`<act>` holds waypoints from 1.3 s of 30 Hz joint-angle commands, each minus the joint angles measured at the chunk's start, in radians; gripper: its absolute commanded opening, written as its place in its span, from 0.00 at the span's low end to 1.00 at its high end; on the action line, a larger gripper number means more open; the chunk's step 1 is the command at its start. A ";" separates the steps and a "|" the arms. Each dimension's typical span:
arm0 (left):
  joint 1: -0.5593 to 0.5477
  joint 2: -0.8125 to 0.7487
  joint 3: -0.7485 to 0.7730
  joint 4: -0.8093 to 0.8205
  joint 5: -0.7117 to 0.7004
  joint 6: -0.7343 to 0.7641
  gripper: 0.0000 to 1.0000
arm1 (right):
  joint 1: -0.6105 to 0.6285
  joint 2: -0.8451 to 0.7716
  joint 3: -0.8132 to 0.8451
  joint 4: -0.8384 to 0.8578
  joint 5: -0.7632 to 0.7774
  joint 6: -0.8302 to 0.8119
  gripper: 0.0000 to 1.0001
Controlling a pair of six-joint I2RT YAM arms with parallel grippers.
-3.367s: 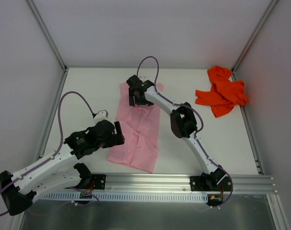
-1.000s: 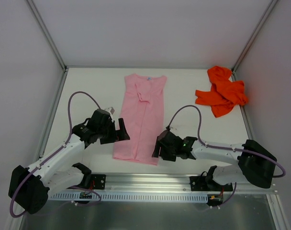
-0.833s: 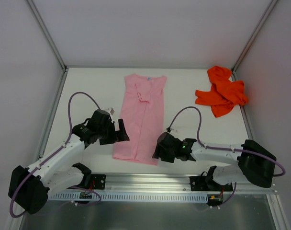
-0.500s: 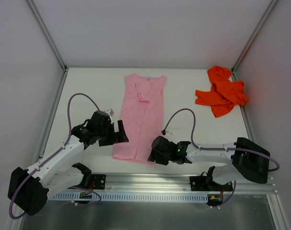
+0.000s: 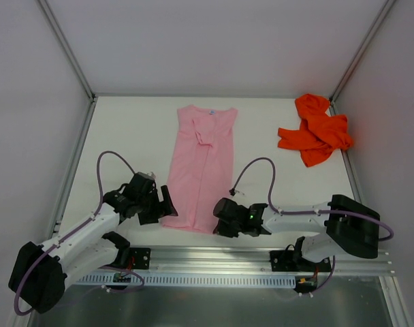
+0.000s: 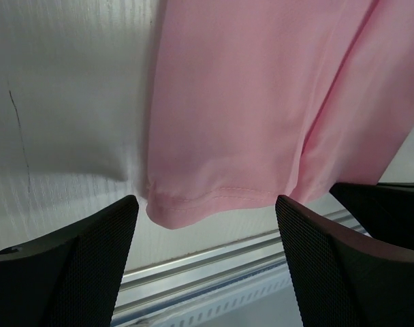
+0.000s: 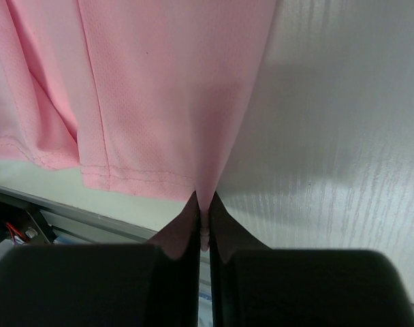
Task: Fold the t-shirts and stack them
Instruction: Rotate the tshirt 90 degrees
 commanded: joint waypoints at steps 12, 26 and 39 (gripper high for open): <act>-0.069 0.037 -0.129 0.215 0.066 -0.161 0.75 | -0.009 -0.057 -0.065 -0.295 0.088 -0.087 0.02; -0.187 -0.020 -0.151 0.120 -0.092 -0.340 0.73 | -0.133 -0.057 -0.111 -0.276 0.022 -0.224 0.02; -0.279 0.032 -0.158 0.094 -0.166 -0.477 0.59 | -0.210 -0.135 -0.157 -0.298 0.016 -0.263 0.02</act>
